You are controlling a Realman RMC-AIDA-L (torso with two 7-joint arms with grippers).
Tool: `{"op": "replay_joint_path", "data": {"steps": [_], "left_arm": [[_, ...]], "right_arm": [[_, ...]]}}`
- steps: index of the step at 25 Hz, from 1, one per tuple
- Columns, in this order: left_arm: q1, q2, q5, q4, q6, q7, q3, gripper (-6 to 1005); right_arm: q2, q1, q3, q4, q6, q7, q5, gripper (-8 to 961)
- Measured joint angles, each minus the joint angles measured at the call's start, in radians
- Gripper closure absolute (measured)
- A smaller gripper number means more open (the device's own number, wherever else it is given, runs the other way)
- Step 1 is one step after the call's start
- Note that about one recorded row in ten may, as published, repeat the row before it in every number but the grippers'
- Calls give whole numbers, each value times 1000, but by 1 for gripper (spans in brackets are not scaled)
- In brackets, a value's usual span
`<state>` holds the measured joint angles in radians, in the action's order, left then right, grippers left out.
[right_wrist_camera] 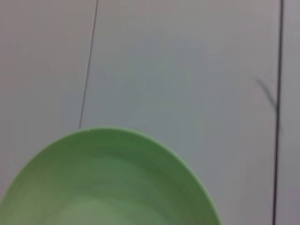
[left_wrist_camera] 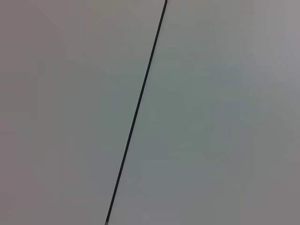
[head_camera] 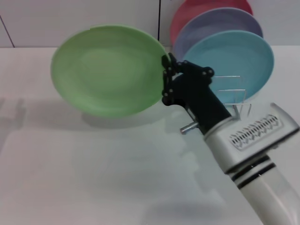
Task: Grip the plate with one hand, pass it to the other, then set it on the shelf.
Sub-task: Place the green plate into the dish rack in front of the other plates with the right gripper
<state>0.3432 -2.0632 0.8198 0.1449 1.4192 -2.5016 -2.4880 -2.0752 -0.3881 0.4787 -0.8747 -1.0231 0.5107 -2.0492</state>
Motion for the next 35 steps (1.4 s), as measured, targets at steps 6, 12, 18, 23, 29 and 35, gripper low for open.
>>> {"op": "replay_joint_path", "data": {"steps": [6, 12, 18, 23, 29, 35], "left_arm": [[4, 0, 3, 0, -20, 2, 1, 471], [7, 0, 3, -1, -24, 9, 3, 471], [8, -1, 2, -1, -29, 10, 3, 470], [10, -3, 3, -1, -31, 22, 4, 470], [10, -5, 4, -6, -34, 23, 5, 471], [13, -5, 4, -6, -43, 35, 6, 472]], "right_arm": [[7, 122, 76, -41, -51, -11, -154, 930], [44, 210, 111, -114, -78, -34, -205, 929], [105, 248, 115, -141, -120, -116, -225, 929], [138, 273, 130, -146, -135, -133, -226, 931], [164, 284, 170, -89, -185, -269, -281, 930], [162, 300, 282, 4, -216, -453, -430, 931]]}}
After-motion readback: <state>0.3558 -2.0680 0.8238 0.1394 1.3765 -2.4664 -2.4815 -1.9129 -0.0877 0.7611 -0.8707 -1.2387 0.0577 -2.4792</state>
